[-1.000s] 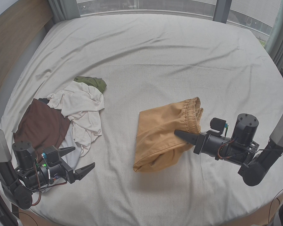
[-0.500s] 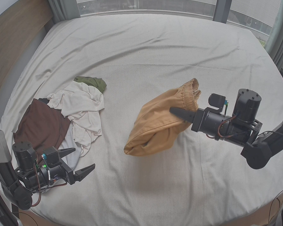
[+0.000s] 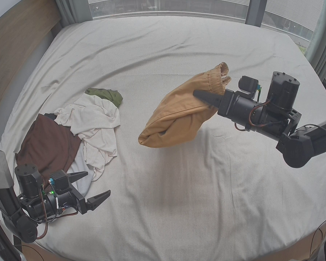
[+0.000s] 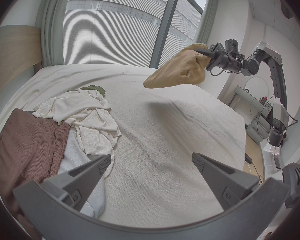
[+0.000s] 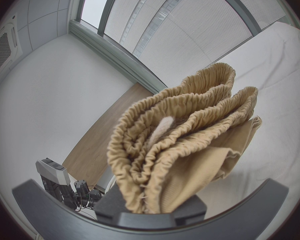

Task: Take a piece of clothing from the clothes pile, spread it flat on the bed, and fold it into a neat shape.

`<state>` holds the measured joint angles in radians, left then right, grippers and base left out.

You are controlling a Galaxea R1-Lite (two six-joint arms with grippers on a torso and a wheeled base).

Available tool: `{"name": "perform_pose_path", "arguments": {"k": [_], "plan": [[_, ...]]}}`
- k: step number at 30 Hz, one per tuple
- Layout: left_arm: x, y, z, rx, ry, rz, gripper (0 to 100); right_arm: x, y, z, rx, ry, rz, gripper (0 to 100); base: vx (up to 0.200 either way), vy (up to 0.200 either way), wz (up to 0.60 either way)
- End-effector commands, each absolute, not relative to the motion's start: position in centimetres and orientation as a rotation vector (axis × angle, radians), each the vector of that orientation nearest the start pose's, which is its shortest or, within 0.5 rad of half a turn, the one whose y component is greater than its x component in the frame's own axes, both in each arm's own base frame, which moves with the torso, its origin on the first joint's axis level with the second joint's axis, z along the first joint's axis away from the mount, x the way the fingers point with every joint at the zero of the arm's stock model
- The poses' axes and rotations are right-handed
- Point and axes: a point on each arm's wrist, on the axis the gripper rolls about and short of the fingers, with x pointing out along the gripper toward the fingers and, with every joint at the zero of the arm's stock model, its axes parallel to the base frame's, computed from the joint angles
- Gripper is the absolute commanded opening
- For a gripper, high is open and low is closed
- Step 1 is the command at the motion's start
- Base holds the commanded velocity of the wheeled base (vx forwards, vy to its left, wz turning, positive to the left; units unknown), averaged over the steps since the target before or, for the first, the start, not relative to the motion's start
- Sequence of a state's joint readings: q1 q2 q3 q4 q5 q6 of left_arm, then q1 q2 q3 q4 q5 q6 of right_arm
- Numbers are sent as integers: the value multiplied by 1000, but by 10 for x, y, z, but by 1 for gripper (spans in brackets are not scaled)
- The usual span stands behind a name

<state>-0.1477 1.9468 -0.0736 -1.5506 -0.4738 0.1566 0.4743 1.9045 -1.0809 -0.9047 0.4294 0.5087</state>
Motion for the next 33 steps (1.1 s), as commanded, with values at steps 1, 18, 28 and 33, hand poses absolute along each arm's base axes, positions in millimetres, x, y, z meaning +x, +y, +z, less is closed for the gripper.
{"name": "perform_pose_path", "arguments": {"k": [1,18,28,33], "plan": [[221,-44,58,97,275,-641,100,344,182,215,476,145,892,0,0,0,0],[220,-48,56,97,283,-662,100,411,196,232,476,119,865,0,0,0,0],[219,-48,56,93,290,-664,100,464,210,219,483,57,857,0,0,0,0],[218,-48,55,92,295,-664,100,486,210,171,494,135,819,0,0,0,0]]}}
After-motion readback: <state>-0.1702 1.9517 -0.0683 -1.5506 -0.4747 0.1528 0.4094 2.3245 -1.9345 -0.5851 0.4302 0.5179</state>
